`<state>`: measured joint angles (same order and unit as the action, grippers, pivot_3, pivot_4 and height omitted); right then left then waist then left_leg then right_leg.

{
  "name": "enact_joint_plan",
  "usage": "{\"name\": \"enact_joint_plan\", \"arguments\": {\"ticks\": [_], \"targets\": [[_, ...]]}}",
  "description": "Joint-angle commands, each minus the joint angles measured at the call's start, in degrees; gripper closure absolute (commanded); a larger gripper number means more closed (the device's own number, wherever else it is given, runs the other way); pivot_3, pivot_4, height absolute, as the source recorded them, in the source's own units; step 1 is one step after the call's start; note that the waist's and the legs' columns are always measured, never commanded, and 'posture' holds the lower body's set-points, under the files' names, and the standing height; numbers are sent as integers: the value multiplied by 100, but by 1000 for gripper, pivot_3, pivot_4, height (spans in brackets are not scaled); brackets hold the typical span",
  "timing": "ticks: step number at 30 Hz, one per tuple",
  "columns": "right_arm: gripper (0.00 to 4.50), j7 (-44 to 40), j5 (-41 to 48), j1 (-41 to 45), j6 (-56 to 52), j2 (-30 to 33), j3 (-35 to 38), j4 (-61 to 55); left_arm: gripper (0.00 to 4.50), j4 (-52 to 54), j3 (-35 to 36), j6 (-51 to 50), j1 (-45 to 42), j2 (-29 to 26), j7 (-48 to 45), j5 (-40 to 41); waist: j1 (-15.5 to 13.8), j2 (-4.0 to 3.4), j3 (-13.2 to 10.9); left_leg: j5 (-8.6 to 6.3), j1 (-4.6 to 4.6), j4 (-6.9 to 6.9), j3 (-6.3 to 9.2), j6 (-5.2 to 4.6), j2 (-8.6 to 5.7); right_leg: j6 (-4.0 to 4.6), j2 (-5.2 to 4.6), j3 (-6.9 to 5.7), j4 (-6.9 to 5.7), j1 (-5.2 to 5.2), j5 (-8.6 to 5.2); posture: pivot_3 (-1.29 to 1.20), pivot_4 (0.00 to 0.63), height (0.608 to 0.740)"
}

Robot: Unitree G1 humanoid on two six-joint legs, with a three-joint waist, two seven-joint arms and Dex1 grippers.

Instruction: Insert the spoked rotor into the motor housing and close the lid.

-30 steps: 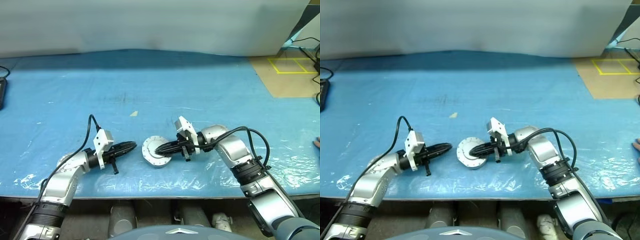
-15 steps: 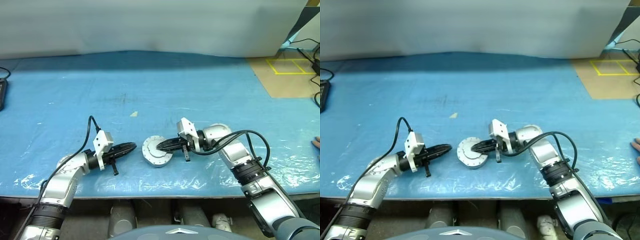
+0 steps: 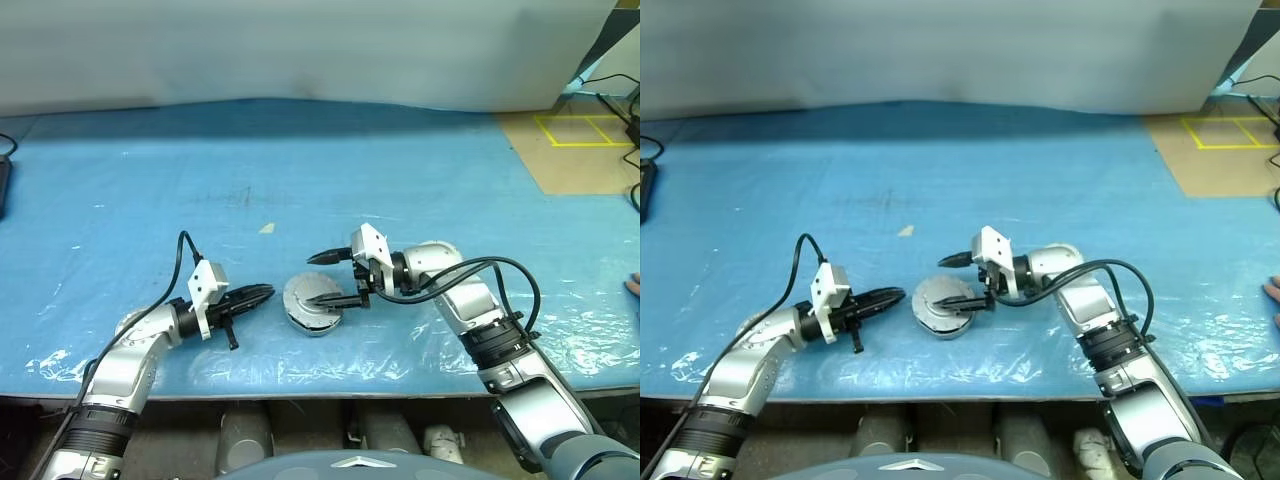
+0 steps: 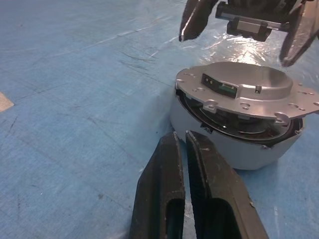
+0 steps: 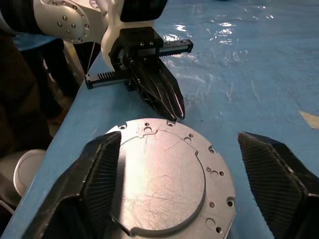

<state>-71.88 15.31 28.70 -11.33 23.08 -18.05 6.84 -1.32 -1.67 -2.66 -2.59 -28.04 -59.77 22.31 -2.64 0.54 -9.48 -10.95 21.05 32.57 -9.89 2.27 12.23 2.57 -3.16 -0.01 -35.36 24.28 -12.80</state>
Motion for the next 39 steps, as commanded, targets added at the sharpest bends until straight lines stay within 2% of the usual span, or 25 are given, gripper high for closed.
{"name": "enact_joint_plan", "arguments": {"ticks": [1,14,25,28,31,39], "targets": [[38,-87,149,32,35,7,109,-200,4205,86,45,90,-6,-11,-45,27,0,0,0,0,0,0,0,0,0,0,0,0,0,0,0,0,150,740],[38,-197,-202,-55,438,-118,-152,460,4205,109,62,80,39,-26,-45,31,2,0,0,0,0,0,0,0,-1,0,0,0,0,0,0,0,150,740],[38,-252,-424,-150,690,-117,-274,573,4205,157,89,73,107,-49,-21,36,2,0,0,0,0,1,0,0,-1,0,0,0,-1,-1,0,0,150,740],[567,-239,-490,-182,756,-112,-291,600,4205,163,94,76,119,-52,-15,34,2,0,0,0,-1,2,0,0,-1,0,0,0,-2,-1,0,0,150,740],[1526,-213,-526,-186,820,-120,-284,606,4205,157,100,75,125,-58,-16,36,4,0,0,0,-5,2,0,0,-1,0,0,1,-5,-2,0,0,150,740],[1533,-237,-553,-164,857,-96,-270,664,4205,140,95,87,116,-66,-37,37,6,0,0,0,-7,7,0,0,0,0,0,2,-8,-4,0,0,150,740]]}}
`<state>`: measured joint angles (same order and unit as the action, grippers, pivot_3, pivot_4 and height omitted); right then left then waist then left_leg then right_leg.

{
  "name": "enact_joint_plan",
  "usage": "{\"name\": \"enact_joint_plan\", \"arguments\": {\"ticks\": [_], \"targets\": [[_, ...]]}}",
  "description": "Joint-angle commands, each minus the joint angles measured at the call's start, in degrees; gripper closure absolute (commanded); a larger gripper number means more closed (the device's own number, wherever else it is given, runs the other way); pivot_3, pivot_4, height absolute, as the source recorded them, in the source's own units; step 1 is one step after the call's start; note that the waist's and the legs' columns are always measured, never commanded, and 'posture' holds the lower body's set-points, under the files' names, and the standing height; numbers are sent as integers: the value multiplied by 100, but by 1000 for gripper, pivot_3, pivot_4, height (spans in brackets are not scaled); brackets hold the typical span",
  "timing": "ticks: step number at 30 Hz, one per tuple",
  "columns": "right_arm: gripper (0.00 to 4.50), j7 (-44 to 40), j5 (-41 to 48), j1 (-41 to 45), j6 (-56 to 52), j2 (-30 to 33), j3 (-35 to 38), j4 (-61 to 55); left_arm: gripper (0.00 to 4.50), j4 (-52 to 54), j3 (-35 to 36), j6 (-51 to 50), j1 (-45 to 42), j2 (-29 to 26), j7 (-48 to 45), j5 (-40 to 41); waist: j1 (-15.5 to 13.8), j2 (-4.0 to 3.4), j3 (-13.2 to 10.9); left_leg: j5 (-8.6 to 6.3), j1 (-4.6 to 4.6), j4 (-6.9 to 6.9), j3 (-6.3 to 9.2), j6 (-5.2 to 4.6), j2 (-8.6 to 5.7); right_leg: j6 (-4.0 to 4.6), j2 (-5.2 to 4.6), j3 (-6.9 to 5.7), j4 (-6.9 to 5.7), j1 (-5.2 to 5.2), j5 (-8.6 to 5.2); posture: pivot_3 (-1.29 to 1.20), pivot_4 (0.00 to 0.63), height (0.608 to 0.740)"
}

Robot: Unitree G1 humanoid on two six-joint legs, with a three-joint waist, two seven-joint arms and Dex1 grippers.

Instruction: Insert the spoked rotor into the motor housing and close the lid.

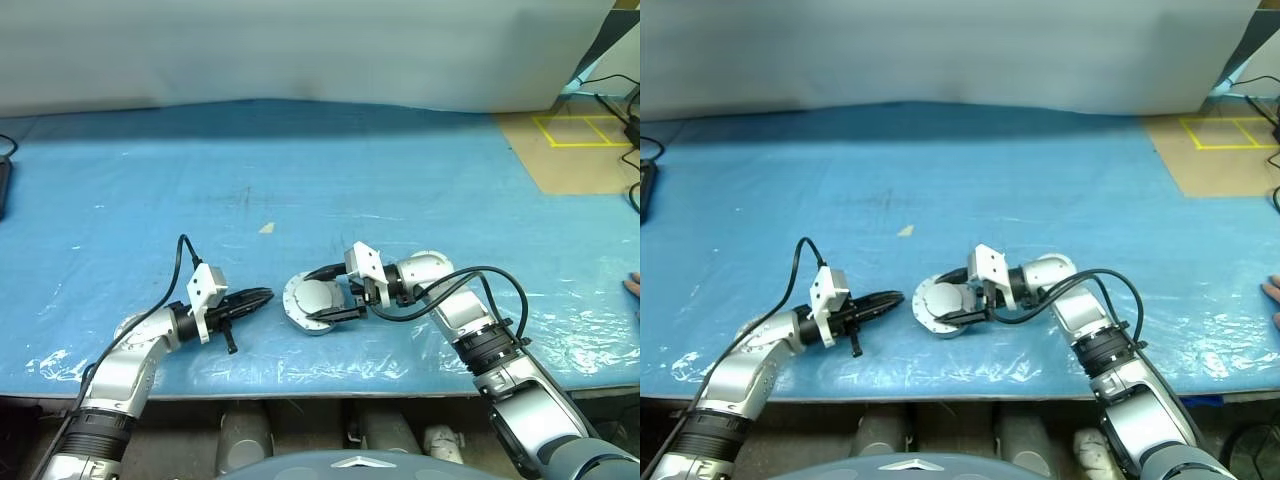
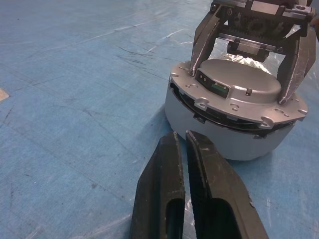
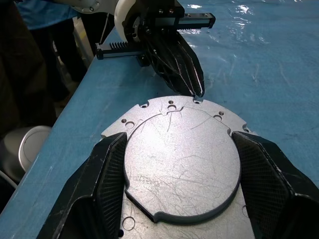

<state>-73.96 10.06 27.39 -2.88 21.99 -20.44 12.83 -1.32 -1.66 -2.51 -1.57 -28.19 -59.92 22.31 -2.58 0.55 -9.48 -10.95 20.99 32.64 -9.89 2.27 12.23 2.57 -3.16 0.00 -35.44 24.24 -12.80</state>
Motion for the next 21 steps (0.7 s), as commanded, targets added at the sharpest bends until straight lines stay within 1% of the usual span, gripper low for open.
{"name": "enact_joint_plan", "arguments": {"ticks": [1,9,21], "targets": [[1533,-48,-25,-21,14,30,-24,65,4205,138,92,73,9,-53,-26,37,0,0,0,0,0,0,0,0,0,0,0,0,0,0,0,0,150,740],[1533,-275,-123,103,-44,259,-135,-125,4205,100,59,63,-62,-40,-48,27,-15,0,0,0,1,0,0,0,0,0,-1,0,1,0,0,0,150,740],[1533,-201,-509,238,17,423,-388,-23,4205,158,41,47,-37,-10,-13,31,-14,1,0,0,-3,0,0,0,-1,0,-1,0,1,-5,0,0,150,740]]}}
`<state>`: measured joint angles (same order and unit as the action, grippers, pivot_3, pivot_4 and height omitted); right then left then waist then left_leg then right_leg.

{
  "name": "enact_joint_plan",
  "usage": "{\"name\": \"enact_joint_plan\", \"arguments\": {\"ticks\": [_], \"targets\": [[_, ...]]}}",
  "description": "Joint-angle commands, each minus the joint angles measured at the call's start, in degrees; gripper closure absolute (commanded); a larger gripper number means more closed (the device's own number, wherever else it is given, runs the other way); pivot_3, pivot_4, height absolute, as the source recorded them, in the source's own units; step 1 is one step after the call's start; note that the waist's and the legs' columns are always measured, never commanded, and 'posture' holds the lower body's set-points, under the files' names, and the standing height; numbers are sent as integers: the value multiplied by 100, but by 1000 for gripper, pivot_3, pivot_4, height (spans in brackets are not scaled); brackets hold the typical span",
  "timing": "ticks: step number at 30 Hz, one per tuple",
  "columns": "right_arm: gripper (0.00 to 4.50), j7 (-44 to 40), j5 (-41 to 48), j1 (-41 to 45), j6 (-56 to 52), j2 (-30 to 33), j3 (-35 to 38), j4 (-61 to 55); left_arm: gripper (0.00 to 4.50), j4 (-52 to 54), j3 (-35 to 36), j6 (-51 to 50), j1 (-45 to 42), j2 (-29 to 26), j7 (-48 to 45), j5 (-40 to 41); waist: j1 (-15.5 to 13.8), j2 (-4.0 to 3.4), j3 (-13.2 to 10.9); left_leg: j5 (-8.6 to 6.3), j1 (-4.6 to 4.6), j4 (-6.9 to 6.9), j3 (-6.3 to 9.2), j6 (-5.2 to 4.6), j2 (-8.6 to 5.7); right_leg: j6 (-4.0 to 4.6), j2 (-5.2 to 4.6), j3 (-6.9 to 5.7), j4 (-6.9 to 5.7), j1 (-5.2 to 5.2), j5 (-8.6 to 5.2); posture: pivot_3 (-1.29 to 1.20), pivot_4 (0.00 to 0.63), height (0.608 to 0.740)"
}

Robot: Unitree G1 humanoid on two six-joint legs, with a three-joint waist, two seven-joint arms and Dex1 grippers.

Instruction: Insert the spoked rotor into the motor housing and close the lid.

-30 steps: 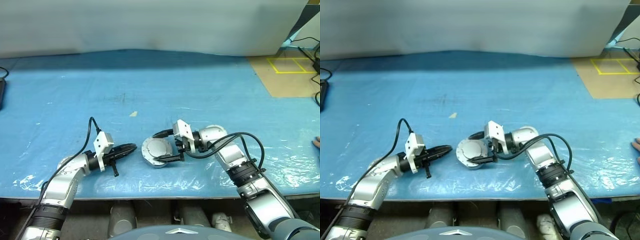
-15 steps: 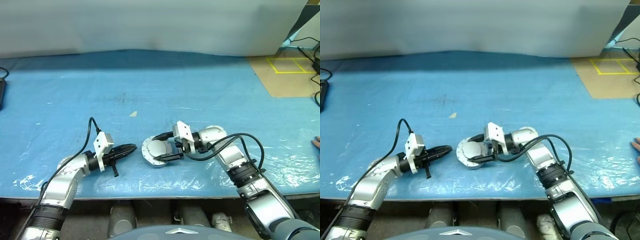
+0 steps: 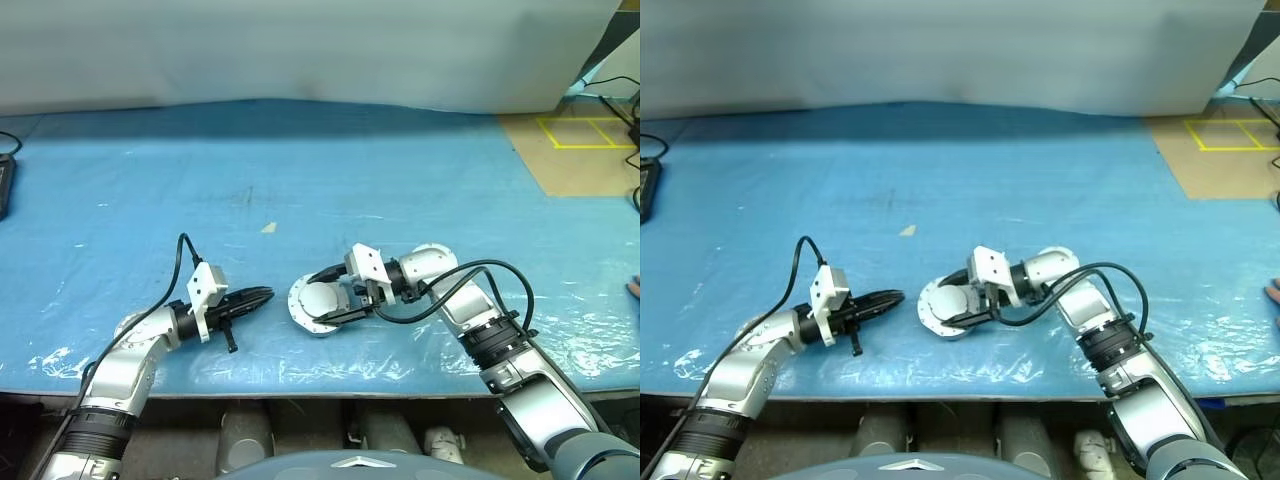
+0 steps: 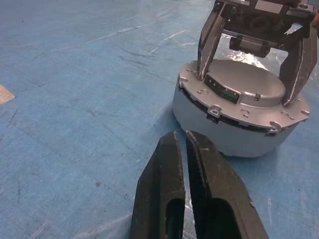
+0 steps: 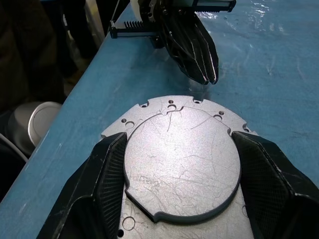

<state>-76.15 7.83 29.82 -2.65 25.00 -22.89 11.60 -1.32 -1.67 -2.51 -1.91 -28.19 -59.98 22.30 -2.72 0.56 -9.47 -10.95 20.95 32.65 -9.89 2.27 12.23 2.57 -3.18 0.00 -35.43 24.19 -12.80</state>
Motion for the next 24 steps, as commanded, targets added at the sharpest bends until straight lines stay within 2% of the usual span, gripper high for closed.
{"name": "enact_joint_plan", "arguments": {"ticks": [1,11,24], "targets": [[1533,34,-322,14,17,140,-153,110,4205,167,39,46,4,-9,-4,32,0,0,0,0,-2,0,0,0,0,0,0,0,0,-2,0,0,150,740],[1533,25,-333,182,-221,306,-163,-189,4205,168,23,48,19,14,-3,35,-8,0,0,0,-4,2,0,0,1,0,-2,1,1,-6,0,0,150,740],[1533,141,-649,25,-240,323,-486,367,4205,403,185,-248,18,188,251,337,1,2,2,0,-22,1,0,0,2,0,-2,1,0,-20,0,0,150,740]]}}
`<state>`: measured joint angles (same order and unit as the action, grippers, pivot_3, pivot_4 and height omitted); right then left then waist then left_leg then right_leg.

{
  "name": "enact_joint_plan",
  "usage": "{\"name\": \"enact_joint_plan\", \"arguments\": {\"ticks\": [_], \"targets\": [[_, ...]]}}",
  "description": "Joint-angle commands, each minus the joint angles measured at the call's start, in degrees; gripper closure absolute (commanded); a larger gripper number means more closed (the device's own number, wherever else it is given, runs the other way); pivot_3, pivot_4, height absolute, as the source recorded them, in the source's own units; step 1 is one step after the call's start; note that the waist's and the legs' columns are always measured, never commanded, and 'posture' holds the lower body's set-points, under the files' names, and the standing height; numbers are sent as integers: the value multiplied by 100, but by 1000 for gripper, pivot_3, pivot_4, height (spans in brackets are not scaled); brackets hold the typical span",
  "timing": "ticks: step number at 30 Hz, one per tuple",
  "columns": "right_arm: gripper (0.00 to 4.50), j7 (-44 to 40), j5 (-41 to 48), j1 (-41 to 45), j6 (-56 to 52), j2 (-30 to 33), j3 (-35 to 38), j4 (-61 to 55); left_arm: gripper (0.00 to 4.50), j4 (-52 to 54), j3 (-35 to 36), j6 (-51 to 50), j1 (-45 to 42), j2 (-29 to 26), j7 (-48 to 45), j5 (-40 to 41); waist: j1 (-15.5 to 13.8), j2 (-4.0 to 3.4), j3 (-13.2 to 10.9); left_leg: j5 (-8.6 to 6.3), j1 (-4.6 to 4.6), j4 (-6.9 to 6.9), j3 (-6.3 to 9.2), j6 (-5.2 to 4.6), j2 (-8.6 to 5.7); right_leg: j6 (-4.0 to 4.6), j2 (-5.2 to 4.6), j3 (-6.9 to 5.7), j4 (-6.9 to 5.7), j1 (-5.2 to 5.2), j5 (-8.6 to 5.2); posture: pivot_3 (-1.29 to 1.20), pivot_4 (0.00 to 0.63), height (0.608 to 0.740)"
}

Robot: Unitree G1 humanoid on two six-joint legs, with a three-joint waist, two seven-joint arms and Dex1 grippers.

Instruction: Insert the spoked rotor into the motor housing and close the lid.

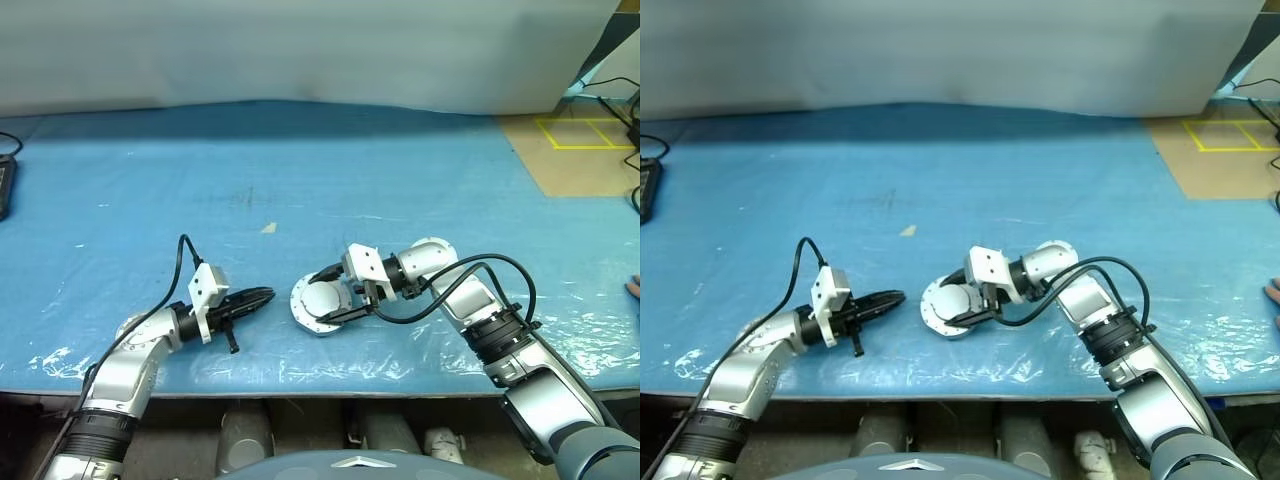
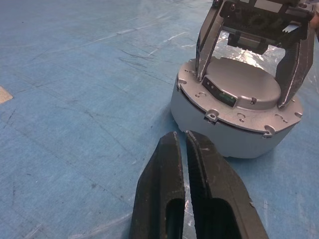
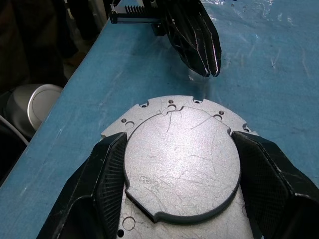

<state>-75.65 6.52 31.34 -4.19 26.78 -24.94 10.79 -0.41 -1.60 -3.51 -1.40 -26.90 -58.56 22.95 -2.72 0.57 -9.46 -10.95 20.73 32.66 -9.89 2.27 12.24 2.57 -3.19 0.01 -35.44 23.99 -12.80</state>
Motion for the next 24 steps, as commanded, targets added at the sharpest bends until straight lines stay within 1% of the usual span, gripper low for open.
{"name": "enact_joint_plan", "arguments": {"ticks": [1,4,5,6,7,11,13,20,24], "targets": [[1533,92,-578,-134,-75,169,-333,509,4205,358,200,-234,-60,79,135,345,0,0,1,0,-5,0,0,0,1,0,0,0,0,-5,0,0,150,740],[1533,58,-611,-145,-153,233,-419,504,4205,463,272,-418,-112,114,187,534,0,1,2,-1,-44,-4,0,0,1,-1,0,1,1,-42,-1,0,150,740],[1533,64,-599,-144,-175,240,-425,485,4205,493,293,-455,-115,120,197,584,-1,1,2,-1,-71,-13,0,0,1,-3,-1,2,7,-66,-2,0,150,740],[1533,76,-589,-139,-199,247,-425,464,4205,530,322,-503,-119,134,204,653,-1,1,2,-1,-85,-22,0,0,0,-13,-4,3,13,-78,-9,0,150,740],[1533,85,-582,-134,-226,254,-426,445,4205,556,343,-541,-120,143,210,700,-3,0,3,-1,-89,-31,0,0,-1,-42,-11,3,17,-80,-26,0,150,740],[1533,15,-416,-122,-531,280,-372,236,4205,572,345,-567,-116,120,180,705,-3,1,8,-1,-87,-33,0,0,-3,-39,-14,3,31,-85,-24,0,150,740],[1533,0,-364,-101,-626,293,-332,121,4205,574,330,-591,-114,111,148,718,-5,1,8,-1,-83,-38,0,0,-3,-10,-14,2,41,-86,-7,0,150,740],[1533,26,-401,73,-693,297,-370,43,4205,560,312,-614,-126,96,105,717,-4,0,8,-1,-70,-55,0,0,-3,-7,-12,-3,64,-78,-4,0,150,740],[1533,139,-685,48,-430,369,-556,310,4205,572,300,-639,-138,119,108,722,-3,1,8,-1,-72,-54,0,0,-2,-7,-12,-3,63,-79,-5,0,150,740]]}}
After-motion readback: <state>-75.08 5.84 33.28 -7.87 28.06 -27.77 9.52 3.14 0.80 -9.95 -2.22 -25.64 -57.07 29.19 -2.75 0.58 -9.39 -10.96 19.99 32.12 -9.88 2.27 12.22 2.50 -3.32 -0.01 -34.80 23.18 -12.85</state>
